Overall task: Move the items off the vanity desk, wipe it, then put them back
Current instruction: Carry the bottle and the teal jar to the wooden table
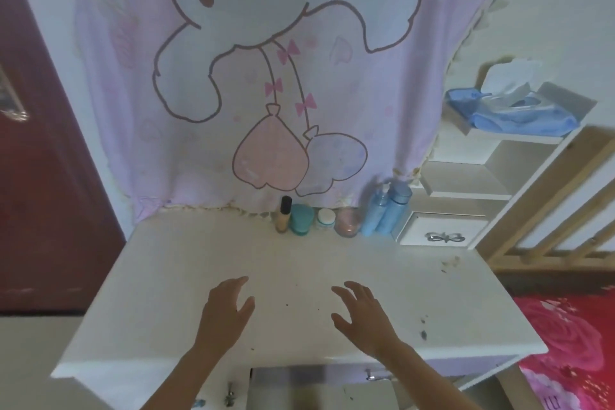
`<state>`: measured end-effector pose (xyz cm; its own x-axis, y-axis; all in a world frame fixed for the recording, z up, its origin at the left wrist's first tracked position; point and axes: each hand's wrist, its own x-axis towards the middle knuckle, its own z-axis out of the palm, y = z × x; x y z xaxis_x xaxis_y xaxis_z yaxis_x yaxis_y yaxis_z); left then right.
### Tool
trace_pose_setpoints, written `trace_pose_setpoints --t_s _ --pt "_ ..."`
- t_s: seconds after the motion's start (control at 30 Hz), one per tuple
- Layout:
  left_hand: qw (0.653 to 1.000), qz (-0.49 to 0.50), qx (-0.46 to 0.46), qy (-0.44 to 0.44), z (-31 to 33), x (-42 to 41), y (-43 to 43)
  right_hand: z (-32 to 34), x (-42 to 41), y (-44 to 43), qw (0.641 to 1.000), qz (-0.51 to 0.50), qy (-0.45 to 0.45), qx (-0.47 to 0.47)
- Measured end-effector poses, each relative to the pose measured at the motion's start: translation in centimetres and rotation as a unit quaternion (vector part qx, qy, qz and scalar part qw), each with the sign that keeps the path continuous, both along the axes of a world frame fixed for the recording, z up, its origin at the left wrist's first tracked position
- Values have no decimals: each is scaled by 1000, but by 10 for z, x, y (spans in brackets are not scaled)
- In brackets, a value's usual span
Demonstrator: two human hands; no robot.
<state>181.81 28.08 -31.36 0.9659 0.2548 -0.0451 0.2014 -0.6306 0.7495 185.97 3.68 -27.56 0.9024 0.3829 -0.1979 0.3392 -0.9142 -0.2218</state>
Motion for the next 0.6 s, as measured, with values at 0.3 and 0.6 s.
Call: trace_pose_setpoints --t_s 0.3,0.6 --pt "996 81 -17 36 -7 92 -15 -34 124 22 996 29 -16 84" --pt "980 176 -32 82 -29 148 -22 -57 208 35 992 84 -50 79"
